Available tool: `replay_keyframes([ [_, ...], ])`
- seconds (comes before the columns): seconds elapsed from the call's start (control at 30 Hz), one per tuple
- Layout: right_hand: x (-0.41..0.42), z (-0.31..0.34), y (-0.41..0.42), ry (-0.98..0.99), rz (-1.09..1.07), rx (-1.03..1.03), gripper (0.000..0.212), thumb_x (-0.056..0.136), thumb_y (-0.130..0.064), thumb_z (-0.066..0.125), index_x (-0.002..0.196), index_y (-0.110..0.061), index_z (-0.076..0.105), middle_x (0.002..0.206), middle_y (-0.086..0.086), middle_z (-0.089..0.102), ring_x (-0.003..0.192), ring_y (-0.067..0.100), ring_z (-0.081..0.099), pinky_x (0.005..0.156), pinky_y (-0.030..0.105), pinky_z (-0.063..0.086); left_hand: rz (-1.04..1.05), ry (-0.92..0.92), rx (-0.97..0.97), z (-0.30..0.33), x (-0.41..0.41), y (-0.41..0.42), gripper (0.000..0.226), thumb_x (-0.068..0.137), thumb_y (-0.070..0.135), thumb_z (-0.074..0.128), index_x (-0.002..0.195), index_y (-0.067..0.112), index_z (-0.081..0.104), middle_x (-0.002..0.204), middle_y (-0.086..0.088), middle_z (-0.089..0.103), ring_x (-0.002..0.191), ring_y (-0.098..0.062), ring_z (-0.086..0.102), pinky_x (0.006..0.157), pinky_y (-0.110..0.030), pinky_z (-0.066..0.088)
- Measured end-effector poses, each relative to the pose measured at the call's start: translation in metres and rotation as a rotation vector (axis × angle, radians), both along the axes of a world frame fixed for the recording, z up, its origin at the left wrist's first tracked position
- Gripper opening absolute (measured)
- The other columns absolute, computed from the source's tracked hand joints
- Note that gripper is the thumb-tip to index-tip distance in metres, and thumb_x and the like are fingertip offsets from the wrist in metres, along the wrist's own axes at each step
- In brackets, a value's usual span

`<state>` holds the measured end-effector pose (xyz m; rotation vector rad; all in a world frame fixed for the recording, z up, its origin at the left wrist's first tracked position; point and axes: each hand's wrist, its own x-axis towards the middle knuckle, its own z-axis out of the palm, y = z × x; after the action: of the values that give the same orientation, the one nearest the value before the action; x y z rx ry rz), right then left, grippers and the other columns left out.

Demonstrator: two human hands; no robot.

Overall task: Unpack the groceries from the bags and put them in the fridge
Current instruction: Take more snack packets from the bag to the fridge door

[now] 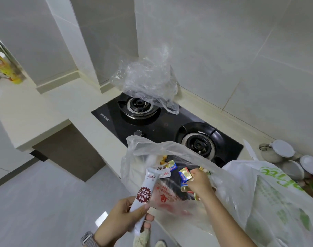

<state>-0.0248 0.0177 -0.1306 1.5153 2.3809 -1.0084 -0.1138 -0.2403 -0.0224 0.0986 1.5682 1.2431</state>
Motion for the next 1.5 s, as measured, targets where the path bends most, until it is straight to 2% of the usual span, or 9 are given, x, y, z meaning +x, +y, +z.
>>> replay_keyframes([
  [0.17, -0.021, -0.009, -0.012, -0.034, 0.178, 0.195, 0.045, 0.081, -0.025, 0.072, 0.123, -0.027, 0.056, 0.125, 0.001, 0.048, 0.108, 0.023, 0.056, 0.08, 0.031, 0.047, 0.012, -0.008, 0.01, 0.002, -0.002, -0.005, 0.033, 0.086, 0.016, 0.063, 0.109, -0.006, 0.055, 0.088, -0.026, 0.071, 0.068, -0.03, 0.067, 0.062, -0.033, 0.053],
  [0.4, -0.064, -0.013, -0.039, -0.045, 0.475, 0.189, 0.057, 0.086, -0.042, 0.066, 0.138, -0.033, 0.045, 0.129, 0.0, 0.043, 0.124, 0.022, 0.041, 0.09, 0.036, 0.046, 0.131, -0.003, 0.036, 0.009, -0.007, 0.006, 0.023, 0.095, 0.023, 0.049, 0.101, 0.001, 0.055, 0.079, -0.022, 0.072, 0.06, -0.029, 0.067, 0.052, -0.029, 0.052],
  [0.57, -0.076, -0.019, -0.045, -0.157, 0.562, 0.331, 0.068, 0.084, -0.053, 0.063, 0.139, -0.022, 0.039, 0.133, 0.006, 0.039, 0.124, 0.026, 0.036, 0.094, 0.038, 0.044, 0.156, 0.011, 0.034, 0.011, -0.011, 0.01, 0.026, 0.097, 0.026, 0.045, 0.098, 0.003, 0.055, 0.081, -0.021, 0.073, 0.061, -0.028, 0.068, 0.05, -0.028, 0.05],
  [0.83, -0.075, -0.022, -0.058, -0.247, 0.65, 0.52, 0.066, 0.088, -0.043, 0.055, 0.141, -0.009, 0.034, 0.135, 0.014, 0.043, 0.123, 0.03, 0.038, 0.104, 0.042, 0.032, 0.13, 0.017, 0.041, 0.015, -0.012, 0.013, 0.027, 0.097, 0.025, 0.046, 0.106, 0.003, 0.058, 0.085, -0.023, 0.072, 0.065, -0.029, 0.068, 0.053, -0.029, 0.052],
  [1.03, -0.07, 0.005, -0.052, -0.117, 0.535, 0.505, 0.034, 0.097, -0.018, 0.039, 0.129, -0.011, 0.043, 0.124, 0.011, 0.058, 0.116, 0.029, 0.049, 0.093, 0.04, 0.041, 0.138, 0.036, 0.026, 0.018, -0.014, 0.022, 0.026, 0.097, 0.026, 0.046, 0.106, 0.004, 0.057, 0.085, -0.019, 0.074, 0.064, -0.025, 0.068, 0.054, -0.029, 0.052],
  [1.1, -0.066, 0.019, -0.045, -0.034, 0.38, 0.423, 0.023, 0.098, -0.014, 0.041, 0.12, -0.011, 0.047, 0.113, 0.011, 0.064, 0.106, 0.028, 0.058, 0.077, 0.037, 0.049, 0.137, 0.041, 0.029, 0.019, -0.016, 0.024, 0.027, 0.097, 0.026, 0.047, 0.107, 0.004, 0.057, 0.088, -0.016, 0.074, 0.066, -0.024, 0.068, 0.057, -0.031, 0.053],
  [1.23, -0.031, 0.058, -0.036, 0.226, 0.024, 0.228, 0.02, 0.1, -0.022, 0.041, 0.105, -0.007, 0.055, 0.079, 0.004, 0.063, 0.075, 0.023, 0.062, 0.054, 0.028, 0.04, 0.159, 0.055, 0.019, 0.02, -0.02, 0.029, 0.027, 0.096, 0.027, 0.05, 0.105, 0.004, 0.061, 0.097, -0.016, 0.071, 0.072, -0.022, 0.069, 0.059, -0.032, 0.053],
  [1.33, 0.013, 0.088, -0.046, 0.501, -0.157, 0.042, 0.019, 0.096, -0.024, 0.051, 0.082, -0.013, 0.058, 0.07, 0.002, 0.062, 0.071, 0.024, 0.061, 0.059, 0.027, 0.046, 0.163, 0.09, 0.006, 0.02, -0.019, 0.035, 0.02, 0.097, 0.023, 0.051, 0.103, 0.008, 0.063, 0.092, -0.008, 0.073, 0.076, -0.021, 0.067, 0.066, -0.035, 0.055],
  [1.5, 0.057, 0.091, -0.061, 0.723, -0.56, -0.534, 0.046, 0.067, -0.048, 0.078, 0.101, -0.017, 0.072, 0.097, 0.003, 0.075, 0.095, 0.026, 0.07, 0.091, 0.049, 0.053, 0.105, 0.103, 0.024, 0.018, -0.004, 0.047, 0.019, 0.095, 0.011, 0.054, 0.101, -0.005, 0.064, 0.079, -0.008, 0.071, 0.075, -0.021, 0.063, 0.075, -0.039, 0.05],
])
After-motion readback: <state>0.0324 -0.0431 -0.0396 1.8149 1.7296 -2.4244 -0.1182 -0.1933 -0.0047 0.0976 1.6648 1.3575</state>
